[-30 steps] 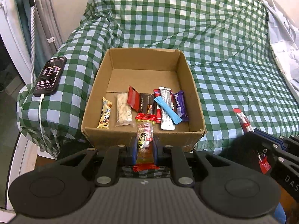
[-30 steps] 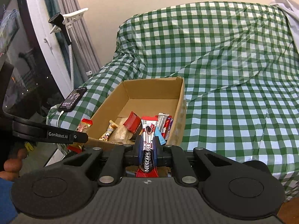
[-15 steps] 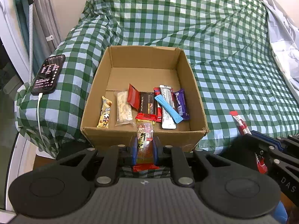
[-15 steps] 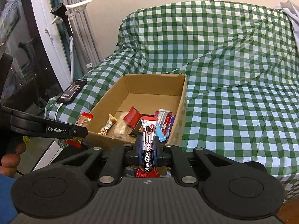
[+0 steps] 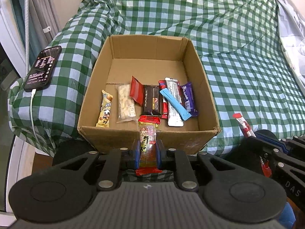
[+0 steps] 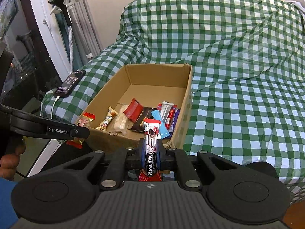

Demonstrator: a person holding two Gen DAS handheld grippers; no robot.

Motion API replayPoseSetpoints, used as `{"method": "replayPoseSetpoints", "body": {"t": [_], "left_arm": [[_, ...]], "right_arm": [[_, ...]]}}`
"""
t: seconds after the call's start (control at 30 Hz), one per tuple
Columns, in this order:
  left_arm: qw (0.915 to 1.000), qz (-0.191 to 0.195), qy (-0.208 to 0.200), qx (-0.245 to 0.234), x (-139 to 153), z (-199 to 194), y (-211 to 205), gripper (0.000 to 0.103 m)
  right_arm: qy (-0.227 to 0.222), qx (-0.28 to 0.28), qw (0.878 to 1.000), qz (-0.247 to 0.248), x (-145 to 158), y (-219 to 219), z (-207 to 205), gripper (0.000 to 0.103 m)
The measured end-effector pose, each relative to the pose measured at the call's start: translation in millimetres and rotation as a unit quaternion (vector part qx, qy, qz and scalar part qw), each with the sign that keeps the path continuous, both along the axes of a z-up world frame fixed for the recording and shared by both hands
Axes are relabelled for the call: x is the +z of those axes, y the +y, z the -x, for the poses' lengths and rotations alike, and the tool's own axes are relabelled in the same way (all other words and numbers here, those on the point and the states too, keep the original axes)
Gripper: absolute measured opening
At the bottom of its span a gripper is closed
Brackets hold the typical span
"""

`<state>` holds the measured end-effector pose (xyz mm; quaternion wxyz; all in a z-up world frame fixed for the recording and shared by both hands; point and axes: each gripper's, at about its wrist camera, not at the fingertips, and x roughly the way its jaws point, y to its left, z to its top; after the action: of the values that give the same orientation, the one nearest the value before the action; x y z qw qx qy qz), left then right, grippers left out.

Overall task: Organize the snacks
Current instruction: 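Carry the red candy and Nescafe stick over the box with both tools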

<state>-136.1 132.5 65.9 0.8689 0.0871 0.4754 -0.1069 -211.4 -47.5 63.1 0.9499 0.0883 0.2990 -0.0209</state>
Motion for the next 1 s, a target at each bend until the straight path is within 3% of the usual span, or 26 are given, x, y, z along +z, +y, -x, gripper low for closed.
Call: {"method": "replayPoseSetpoints", "body": {"t": [0.5, 1.0], "left_arm": [[0.9994, -0.008, 0.031, 0.011, -16.0, -41.9, 0.7, 0.018], [0.9987, -0.016, 0.043, 0.022, -23.0, -121.3, -0.1, 0.018]], "right_arm": [[0.028, 0.002, 1.0, -0.004, -7.6, -7.2, -46.1, 0.012], [0.03, 0.017, 0.999, -0.019, -5.3, -13.9, -128.1, 0.012]]}}
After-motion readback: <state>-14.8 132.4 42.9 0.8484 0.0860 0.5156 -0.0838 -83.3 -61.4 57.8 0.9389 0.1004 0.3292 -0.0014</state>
